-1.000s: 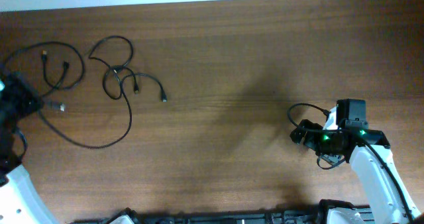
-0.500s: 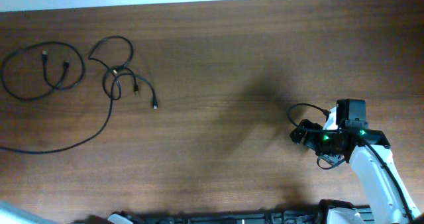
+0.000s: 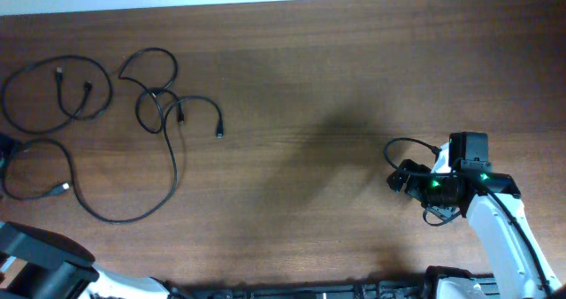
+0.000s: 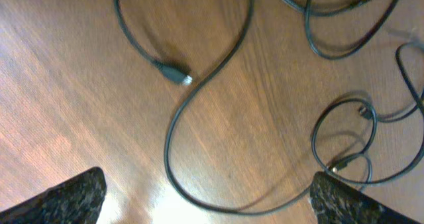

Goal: Untangle cables

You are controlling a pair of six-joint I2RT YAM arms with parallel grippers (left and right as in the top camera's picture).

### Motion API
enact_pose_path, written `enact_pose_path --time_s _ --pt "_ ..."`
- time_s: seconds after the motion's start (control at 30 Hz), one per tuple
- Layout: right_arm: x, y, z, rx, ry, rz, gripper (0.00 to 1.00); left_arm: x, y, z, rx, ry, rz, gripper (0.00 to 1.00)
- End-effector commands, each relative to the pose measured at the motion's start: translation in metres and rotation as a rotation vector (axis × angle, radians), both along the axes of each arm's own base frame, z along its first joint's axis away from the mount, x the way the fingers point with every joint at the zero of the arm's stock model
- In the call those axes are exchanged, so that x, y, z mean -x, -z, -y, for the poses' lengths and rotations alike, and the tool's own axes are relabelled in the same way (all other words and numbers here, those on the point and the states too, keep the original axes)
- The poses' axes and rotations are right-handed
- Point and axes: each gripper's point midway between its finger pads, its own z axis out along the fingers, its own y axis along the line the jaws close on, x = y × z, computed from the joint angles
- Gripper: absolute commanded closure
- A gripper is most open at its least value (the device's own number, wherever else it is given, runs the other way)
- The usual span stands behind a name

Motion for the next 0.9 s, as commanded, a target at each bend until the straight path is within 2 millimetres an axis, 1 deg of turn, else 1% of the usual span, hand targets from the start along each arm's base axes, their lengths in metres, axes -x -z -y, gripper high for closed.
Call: enact_pose_path --time_s 0.0,0.07,0.13,0.17,0.2,0.23,0.27,0.3,0.33,0.4,0.47,0.5,0.53,0.57,0.6,0.63,0.67,0.73,0.77,0.8,0.83,0.87 --pt "-0.001 -0.001 -0.002 0.002 -0.017 0.005 0.01 0.002 0.000 0.011 0.056 -0.061 -0.019 0.01" --pt "-0.001 -0.001 -0.002 0.001 -0.017 0.006 0.01 -0.007 0.001 0.034 0.091 -0.004 -0.039 0.01" --pt "-0.001 -0.001 -0.002 0.001 -0.017 0.006 0.01 -0.034 0.000 0.066 0.101 0.105 -0.034 0.01" --pt "-0.001 -0.001 -0.002 0.002 -0.017 0.005 0.01 -0.059 0.000 0.094 0.083 0.206 -0.023 0.01" --pt "-0.001 -0.001 -0.002 0.002 -0.017 0.005 0.01 -0.074 -0.001 0.113 0.071 0.271 -0.012 0.01" --pt "-0.001 -0.001 -0.002 0.001 -0.017 0.006 0.01 -0.102 -0.002 0.153 0.055 0.372 0.012 0.01" --pt "-0.001 -0.001 -0.002 0.002 -0.018 0.006 0.01 -0.118 -0.003 0.182 0.049 0.425 0.028 0.01" --pt "-0.001 -0.001 -0.002 0.001 -0.017 0.006 0.01 -0.130 -0.003 0.204 0.034 0.431 0.035 0.01" --pt "-0.001 -0.001 -0.002 0.001 -0.017 0.006 0.01 -0.142 -0.003 0.226 -0.025 0.398 0.023 0.01" --pt "-0.001 -0.001 -0.002 0.001 -0.017 0.006 0.01 -0.155 -0.004 0.259 -0.096 0.339 0.029 0.01" --pt "-0.001 -0.001 -0.002 0.002 -0.017 0.005 0.01 -0.184 -0.012 0.305 -0.115 0.424 0.147 0.01" --pt "-0.001 -0.001 -0.002 0.001 -0.017 0.006 0.01 -0.192 -0.012 0.321 -0.123 0.459 0.177 0.01" --pt "-0.001 -0.001 -0.002 0.001 -0.017 0.006 0.01 -0.197 -0.009 0.331 -0.152 0.482 0.182 0.01" --pt "-0.001 -0.001 -0.002 0.001 -0.017 0.006 0.01 -0.202 0.000 0.341 -0.208 0.501 0.171 0.01" --pt "-0.001 -0.001 -0.002 0.001 -0.017 0.006 0.01 -0.205 0.013 0.349 -0.242 0.518 0.144 0.16" --pt "-0.001 -0.001 -0.002 0.001 -0.017 0.006 0.01 -0.207 0.025 0.356 -0.243 0.534 0.126 0.28" --pt "-0.001 -0.001 -0.002 0.001 -0.017 0.006 0.01 -0.209 0.045 0.364 -0.231 0.529 0.090 0.28" --pt "-0.001 -0.001 -0.002 0.001 -0.017 0.006 0.01 -0.210 0.082 0.365 -0.204 0.442 0.016 0.30" --pt "-0.001 -0.001 -0.002 0.001 -0.017 0.006 0.01 -0.209 0.103 0.363 -0.174 0.337 -0.025 0.30" --pt "-0.001 -0.001 -0.002 0.001 -0.017 0.006 0.01 -0.208 0.118 0.360 -0.158 0.273 -0.054 0.31" --pt "-0.001 -0.001 -0.002 0.002 -0.017 0.005 0.01 -0.207 0.131 0.357 -0.152 0.238 -0.082 0.37" --pt "-0.001 -0.001 -0.002 0.001 -0.017 0.006 0.01 -0.206 0.141 0.353 -0.153 0.233 -0.105 0.39"
